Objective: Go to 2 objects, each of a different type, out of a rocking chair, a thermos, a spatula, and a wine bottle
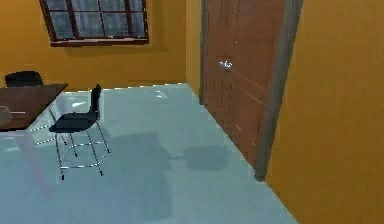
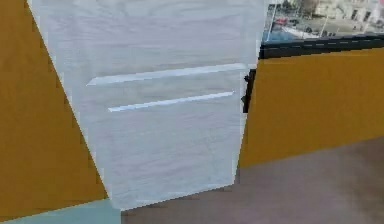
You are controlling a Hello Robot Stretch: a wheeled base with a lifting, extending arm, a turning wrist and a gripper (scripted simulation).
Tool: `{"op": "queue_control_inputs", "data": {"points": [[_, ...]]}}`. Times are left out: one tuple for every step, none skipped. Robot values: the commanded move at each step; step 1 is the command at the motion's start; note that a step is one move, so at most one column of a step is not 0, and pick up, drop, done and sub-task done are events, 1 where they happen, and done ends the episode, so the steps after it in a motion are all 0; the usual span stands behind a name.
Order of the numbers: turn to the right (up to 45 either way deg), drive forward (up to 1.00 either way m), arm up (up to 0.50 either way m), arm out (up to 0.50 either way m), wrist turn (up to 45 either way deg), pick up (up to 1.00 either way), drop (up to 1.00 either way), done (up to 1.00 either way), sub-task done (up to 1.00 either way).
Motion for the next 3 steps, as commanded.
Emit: {"op": "queue_control_inputs", "data": {"points": [[0.0,1.0,0.0,0.0,0.0,0.0,0.0,0.0,0.0],[-3.0,0.0,0.0,0.0,0.0,0.0,0.0,0.0,0.0],[0.0,0.65,0.0,0.0,0.0,0.0,0.0,0.0,0.0]]}}
